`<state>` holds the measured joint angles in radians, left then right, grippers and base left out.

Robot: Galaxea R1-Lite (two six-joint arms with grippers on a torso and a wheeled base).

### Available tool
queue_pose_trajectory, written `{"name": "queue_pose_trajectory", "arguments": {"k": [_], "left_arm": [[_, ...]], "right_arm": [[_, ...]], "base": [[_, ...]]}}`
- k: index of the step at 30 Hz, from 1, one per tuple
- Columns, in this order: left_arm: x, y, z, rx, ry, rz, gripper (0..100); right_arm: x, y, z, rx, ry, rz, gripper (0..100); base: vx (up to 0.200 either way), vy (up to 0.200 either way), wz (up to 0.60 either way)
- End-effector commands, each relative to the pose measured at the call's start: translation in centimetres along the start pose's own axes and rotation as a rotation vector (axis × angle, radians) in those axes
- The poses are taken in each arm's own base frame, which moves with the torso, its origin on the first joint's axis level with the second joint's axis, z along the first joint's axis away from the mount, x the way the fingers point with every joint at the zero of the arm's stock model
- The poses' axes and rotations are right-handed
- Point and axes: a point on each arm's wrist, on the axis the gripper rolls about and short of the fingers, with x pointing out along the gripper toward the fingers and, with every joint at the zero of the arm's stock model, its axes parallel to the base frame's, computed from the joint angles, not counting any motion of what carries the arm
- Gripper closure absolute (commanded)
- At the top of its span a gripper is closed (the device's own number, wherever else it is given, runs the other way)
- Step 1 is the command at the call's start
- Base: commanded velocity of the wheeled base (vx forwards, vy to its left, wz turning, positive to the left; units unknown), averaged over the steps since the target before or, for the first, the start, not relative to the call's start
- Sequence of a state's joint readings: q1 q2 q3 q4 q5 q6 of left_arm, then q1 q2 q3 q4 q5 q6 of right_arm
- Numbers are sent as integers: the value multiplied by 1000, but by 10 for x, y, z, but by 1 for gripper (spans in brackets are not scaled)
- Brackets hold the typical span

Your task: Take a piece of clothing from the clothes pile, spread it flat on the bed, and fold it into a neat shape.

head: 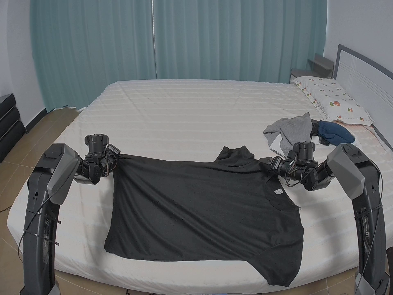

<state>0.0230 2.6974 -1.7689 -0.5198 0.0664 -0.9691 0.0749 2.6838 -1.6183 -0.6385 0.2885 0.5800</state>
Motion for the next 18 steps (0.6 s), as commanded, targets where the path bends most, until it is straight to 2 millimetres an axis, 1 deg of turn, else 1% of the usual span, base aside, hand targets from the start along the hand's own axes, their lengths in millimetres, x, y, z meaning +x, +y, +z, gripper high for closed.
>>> {"name": "queue_pose_trajectory", "arguments": {"k": [1, 9, 13, 14, 16, 17, 18], "left_arm": [[0, 0, 0, 0, 0, 1, 100], [0, 0, -1, 0, 1, 1, 100], [0, -1, -2, 2, 2, 0, 100], [1, 1, -2, 3, 5, 1, 100], [1, 1, -2, 3, 5, 1, 100], [1, 1, -3, 4, 6, 3, 100], [1, 1, -3, 4, 6, 3, 100]], "right_arm": [[8, -9, -1, -2, -19, -18, 100], [6, -8, 1, -1, -25, -16, 100], [5, -9, 8, -1, -51, -14, 100], [4, -8, 18, -4, -86, -14, 100], [3, -8, 20, -5, -98, -21, 100], [2, -11, 29, -8, -140, -46, 100], [1, -11, 34, -9, -158, -50, 100]], "base": [[0, 0, 0], [0, 0, 0], [0, 0, 0], [0, 0, 0], [0, 0, 0], [0, 0, 0], [0, 0, 0]]}}
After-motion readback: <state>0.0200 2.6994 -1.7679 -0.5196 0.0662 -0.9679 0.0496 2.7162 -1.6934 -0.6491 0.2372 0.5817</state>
